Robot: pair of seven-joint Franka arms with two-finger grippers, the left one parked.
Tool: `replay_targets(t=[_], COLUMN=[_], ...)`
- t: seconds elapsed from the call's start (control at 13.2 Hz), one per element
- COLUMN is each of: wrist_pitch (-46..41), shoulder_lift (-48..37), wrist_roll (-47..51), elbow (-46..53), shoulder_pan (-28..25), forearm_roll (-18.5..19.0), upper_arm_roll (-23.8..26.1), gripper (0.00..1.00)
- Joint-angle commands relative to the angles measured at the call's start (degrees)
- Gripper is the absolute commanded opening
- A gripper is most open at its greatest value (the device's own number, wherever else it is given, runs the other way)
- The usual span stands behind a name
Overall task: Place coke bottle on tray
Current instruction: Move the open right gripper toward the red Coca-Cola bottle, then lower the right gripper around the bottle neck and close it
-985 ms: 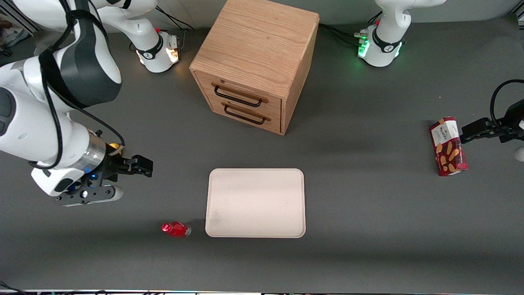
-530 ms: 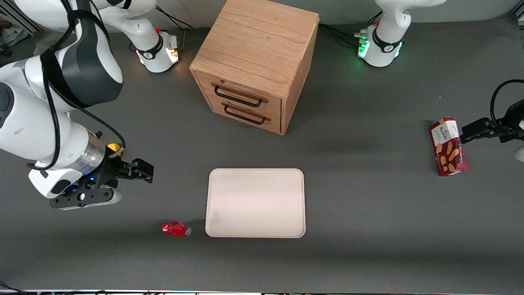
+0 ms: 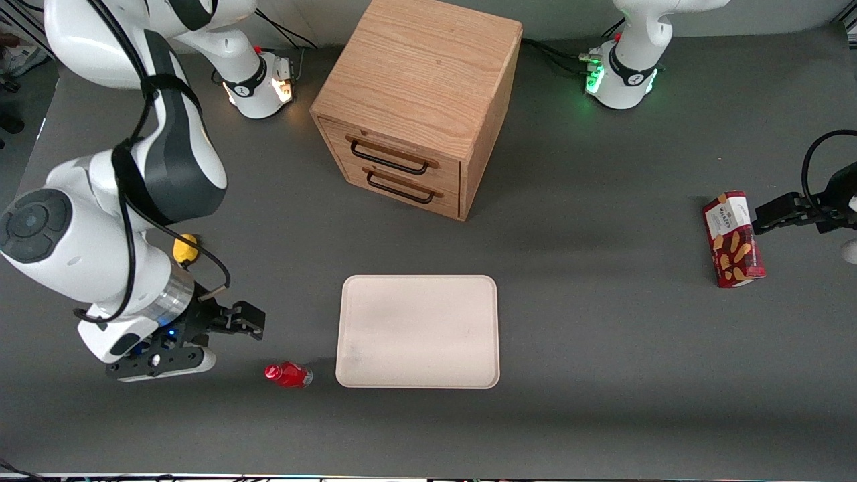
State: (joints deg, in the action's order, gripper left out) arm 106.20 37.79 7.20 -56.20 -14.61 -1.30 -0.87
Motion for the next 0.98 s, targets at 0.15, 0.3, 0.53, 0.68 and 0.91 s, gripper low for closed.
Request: replay_targets(t=[0.15,0.3,0.53,0.68,0.91], wrist_pitch=[3.8,5.2,7.7,12.1,16.0], shoulder_lift=[4.3,6.2,9.2,9.6,11.1], wrist_roll=[-2.1,-2.0,-1.6,-1.7,-1.6], elbow=[0.8,0.7,0.1,-3.0,-4.6], shoulder_pan=[1.1,1.2,1.2,1.2,1.1], forearm_roll=[-0.6,-0.8,-0.8,-0.7,-0.8], upper_arm_roll=[-0.3,-0.3,-0.3,-0.2,-0.2], gripper=[1.00,1.00,1.00,1.00,1.00])
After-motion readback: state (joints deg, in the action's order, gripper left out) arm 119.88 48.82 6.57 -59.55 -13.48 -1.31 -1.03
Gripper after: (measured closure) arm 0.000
